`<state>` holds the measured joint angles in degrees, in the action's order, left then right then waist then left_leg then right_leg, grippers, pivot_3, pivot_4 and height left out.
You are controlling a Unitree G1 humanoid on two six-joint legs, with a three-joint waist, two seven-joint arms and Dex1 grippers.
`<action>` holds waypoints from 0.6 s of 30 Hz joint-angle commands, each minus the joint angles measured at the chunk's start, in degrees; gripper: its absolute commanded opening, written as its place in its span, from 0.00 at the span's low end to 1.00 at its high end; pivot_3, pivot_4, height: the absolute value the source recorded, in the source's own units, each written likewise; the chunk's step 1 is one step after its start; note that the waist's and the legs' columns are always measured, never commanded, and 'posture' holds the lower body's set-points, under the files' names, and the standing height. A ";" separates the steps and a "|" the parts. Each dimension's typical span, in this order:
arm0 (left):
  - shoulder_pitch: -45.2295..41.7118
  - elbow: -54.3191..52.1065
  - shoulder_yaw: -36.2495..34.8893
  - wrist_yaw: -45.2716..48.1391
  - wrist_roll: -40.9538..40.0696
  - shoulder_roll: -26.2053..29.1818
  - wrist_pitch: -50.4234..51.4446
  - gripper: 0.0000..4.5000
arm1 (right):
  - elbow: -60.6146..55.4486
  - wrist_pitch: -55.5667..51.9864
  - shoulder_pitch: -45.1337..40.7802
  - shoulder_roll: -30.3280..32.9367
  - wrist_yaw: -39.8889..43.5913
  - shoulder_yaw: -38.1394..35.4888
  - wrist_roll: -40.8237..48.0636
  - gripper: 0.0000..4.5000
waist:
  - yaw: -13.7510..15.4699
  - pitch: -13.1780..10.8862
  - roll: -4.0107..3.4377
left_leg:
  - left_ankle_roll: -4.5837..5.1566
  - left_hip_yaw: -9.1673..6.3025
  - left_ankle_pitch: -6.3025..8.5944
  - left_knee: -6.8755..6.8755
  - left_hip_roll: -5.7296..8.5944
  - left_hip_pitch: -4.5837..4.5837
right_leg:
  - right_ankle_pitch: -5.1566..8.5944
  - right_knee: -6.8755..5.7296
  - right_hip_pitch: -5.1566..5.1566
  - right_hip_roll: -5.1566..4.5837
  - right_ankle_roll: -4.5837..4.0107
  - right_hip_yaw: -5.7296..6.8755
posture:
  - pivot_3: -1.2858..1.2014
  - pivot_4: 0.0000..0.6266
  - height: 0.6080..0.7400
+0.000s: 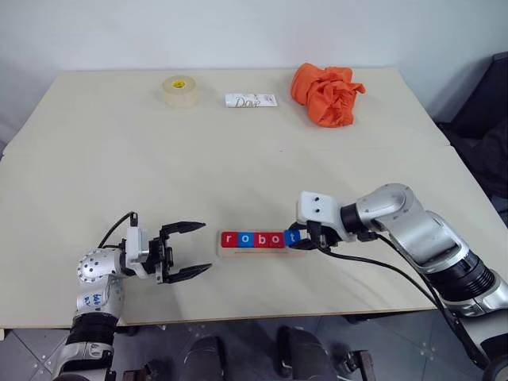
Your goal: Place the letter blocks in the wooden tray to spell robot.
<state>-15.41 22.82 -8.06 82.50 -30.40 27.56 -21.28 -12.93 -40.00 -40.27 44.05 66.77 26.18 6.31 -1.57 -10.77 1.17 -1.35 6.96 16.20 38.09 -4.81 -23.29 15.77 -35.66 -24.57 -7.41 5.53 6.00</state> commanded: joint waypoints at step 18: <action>0.80 -2.36 -0.93 -0.43 -0.46 0.71 -0.06 1.00 | 1.74 2.44 -0.05 -1.88 0.02 0.02 -2.99 0.33 | 0.00 0.00 0.00 | 0.00 0.00 0.00 0.00 0.00 0.00 | 0.00 -0.01 -0.01 0.01 0.00 0.00 | 0.52 0.24 1.00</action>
<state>-15.10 22.38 -8.06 82.09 -30.40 27.70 -21.25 -10.63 -38.08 -40.25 42.34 66.58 26.51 3.34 -1.57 -10.77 1.17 -1.35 6.96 16.19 38.08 -4.81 -23.30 15.77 -35.67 -24.58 -7.40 5.53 6.00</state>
